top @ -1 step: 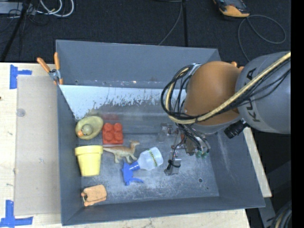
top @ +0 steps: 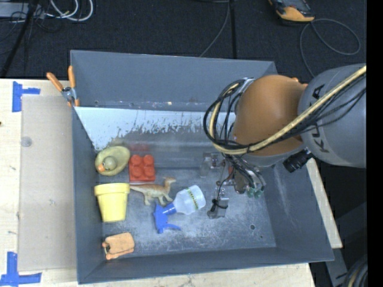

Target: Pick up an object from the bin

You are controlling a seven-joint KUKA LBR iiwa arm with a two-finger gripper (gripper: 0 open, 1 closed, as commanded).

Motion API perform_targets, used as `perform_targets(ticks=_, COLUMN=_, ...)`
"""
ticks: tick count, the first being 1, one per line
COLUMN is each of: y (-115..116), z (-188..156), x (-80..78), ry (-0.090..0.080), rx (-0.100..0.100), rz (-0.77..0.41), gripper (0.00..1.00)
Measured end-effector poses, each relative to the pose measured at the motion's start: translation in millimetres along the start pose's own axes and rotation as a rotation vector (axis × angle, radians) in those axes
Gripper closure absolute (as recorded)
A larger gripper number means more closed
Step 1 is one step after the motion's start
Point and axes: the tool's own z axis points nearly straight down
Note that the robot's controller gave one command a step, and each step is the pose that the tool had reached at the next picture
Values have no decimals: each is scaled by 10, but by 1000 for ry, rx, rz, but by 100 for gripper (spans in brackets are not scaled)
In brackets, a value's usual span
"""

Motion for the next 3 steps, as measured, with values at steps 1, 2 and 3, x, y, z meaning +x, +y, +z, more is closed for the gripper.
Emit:
perform_targets(ticks=1, y=94, z=390, x=-41, ry=-4, rx=0, rz=-55, gripper=0)
perform_targets(ticks=2, y=215, z=1230, x=-72, ry=3, rx=0, rz=39, gripper=100)
perform_targets(ticks=3, y=214, z=1230, x=-72, ry=3, rx=0, rz=39, gripper=100)
